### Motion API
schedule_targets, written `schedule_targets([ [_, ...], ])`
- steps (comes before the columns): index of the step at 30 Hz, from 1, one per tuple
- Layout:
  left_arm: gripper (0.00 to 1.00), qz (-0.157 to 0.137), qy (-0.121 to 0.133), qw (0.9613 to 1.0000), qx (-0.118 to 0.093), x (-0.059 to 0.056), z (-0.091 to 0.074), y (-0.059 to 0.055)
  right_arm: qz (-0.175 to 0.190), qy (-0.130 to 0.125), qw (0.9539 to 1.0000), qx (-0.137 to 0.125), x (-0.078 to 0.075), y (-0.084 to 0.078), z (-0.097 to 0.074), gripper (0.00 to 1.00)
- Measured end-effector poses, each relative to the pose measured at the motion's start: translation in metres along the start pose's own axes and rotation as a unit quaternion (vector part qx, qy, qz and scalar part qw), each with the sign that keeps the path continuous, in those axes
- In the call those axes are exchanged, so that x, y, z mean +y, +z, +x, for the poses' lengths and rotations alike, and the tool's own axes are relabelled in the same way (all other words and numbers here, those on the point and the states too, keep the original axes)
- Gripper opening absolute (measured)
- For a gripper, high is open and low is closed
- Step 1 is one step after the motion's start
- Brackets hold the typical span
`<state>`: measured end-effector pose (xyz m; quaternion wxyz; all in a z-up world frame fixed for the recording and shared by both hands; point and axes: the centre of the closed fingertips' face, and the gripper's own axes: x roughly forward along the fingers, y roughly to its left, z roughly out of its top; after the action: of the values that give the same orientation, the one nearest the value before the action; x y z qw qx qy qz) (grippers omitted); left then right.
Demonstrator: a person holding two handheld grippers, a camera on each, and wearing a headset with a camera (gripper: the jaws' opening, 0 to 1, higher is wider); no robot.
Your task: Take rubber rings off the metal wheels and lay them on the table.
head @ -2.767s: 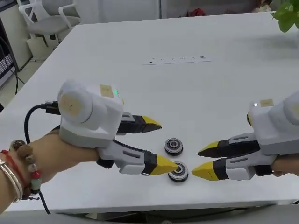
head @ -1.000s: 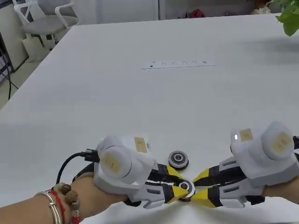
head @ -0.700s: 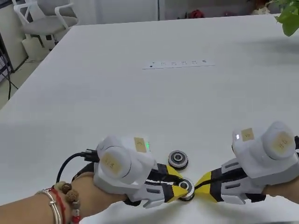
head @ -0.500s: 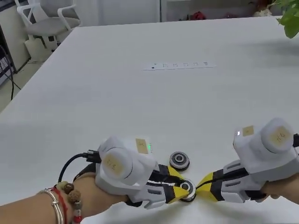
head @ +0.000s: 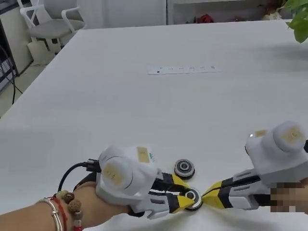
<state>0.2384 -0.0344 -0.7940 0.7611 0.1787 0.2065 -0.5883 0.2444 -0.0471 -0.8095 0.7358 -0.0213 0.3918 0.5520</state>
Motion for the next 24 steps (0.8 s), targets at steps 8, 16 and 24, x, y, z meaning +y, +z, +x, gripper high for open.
schedule_targets([
  [8, 0.13, -0.004, 0.001, 1.0000, 0.002, 0.001, 0.002, 0.000, 0.043, 0.005, 0.9990, -0.013, 0.001, 0.002, -0.003, 0.00],
  [16, 0.13, -0.005, 0.002, 1.0000, 0.004, 0.000, 0.002, 0.000, 0.073, 0.014, 0.9966, -0.035, 0.005, 0.008, -0.006, 0.00],
  [24, 0.13, -0.003, 0.002, 1.0000, 0.006, 0.001, 0.003, 0.000, 0.074, 0.014, 0.9967, -0.031, 0.010, 0.009, -0.005, 0.00],
])
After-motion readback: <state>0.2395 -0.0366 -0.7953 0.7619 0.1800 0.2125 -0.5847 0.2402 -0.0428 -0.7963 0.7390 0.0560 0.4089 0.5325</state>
